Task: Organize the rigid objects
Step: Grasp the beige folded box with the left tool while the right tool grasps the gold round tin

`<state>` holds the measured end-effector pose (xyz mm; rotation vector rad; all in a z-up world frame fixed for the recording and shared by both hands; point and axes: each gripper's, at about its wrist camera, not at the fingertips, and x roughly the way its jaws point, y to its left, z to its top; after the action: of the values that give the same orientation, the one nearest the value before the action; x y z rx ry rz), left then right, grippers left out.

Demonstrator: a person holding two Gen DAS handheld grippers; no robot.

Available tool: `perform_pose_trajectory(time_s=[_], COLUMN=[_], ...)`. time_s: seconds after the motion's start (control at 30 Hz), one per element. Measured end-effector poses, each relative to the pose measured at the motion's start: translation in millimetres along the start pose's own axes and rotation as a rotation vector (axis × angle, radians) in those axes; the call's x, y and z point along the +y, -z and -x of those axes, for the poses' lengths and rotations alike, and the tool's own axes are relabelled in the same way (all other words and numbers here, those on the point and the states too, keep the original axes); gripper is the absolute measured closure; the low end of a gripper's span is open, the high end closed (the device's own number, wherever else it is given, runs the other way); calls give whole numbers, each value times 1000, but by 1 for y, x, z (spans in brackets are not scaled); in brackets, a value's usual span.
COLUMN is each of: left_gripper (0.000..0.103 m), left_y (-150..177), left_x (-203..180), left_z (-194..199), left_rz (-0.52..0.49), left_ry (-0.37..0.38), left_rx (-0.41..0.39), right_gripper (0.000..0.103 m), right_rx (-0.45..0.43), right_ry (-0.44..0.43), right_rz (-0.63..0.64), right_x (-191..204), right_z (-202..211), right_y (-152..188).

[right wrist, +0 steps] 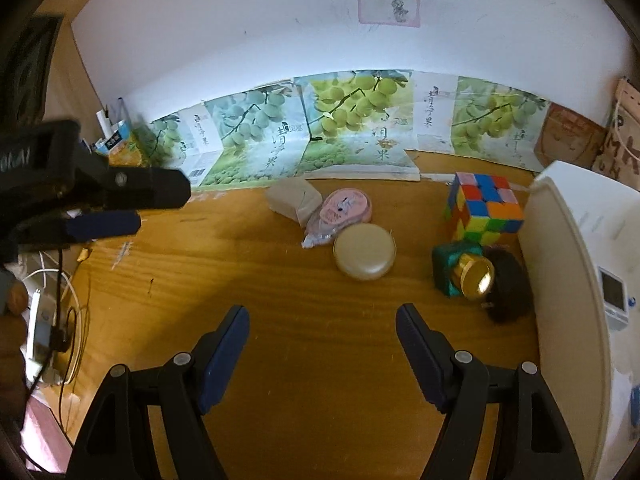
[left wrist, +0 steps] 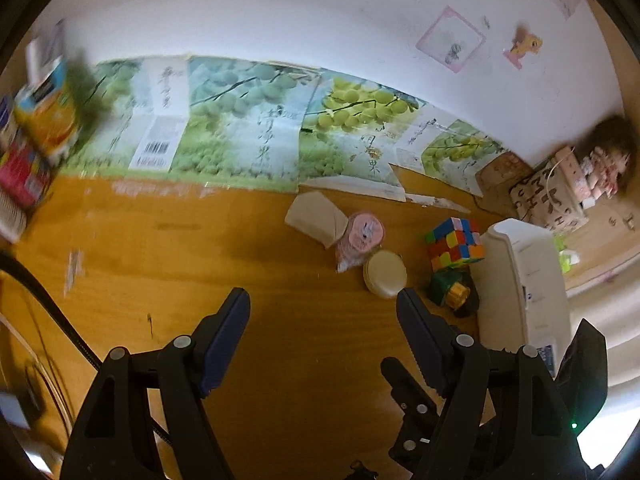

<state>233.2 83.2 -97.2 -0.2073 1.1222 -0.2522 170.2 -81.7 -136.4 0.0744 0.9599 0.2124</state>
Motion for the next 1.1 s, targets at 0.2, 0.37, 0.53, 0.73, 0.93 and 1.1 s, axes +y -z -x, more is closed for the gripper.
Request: perform_pose_trajectory(time_s=[0.2, 0.37, 0.53, 0.73, 0.93, 1.1], left_gripper=[24, 24, 24, 24, 24, 24], left_y=[-27, -44, -56, -63, -64, -62], left_x=[-5, -6, -10, -15, -21, -23], left_z=[-32, -59, -81, -105, -128, -141], left_rz=[-59, -84, -110, -134, -150, -142], left_ry=[-49, -70, -83, -99, -109, -114], left_rx=[67, 111, 142, 177, 222, 243], right_gripper=[27, 27, 27, 27, 27, 27], right_rx=[-11, -19, -22, -42, -47, -33], right_ry=[0, 17, 39, 85, 125, 146], right_rz=[-18, -35, -38, -11, 39, 51], right_x=[-8, -14, -15, -13, -7, -8], right_z=[-33, -54, -70, -77, -82, -88], right_y=[-10, -15, -15, -17, -17, -17])
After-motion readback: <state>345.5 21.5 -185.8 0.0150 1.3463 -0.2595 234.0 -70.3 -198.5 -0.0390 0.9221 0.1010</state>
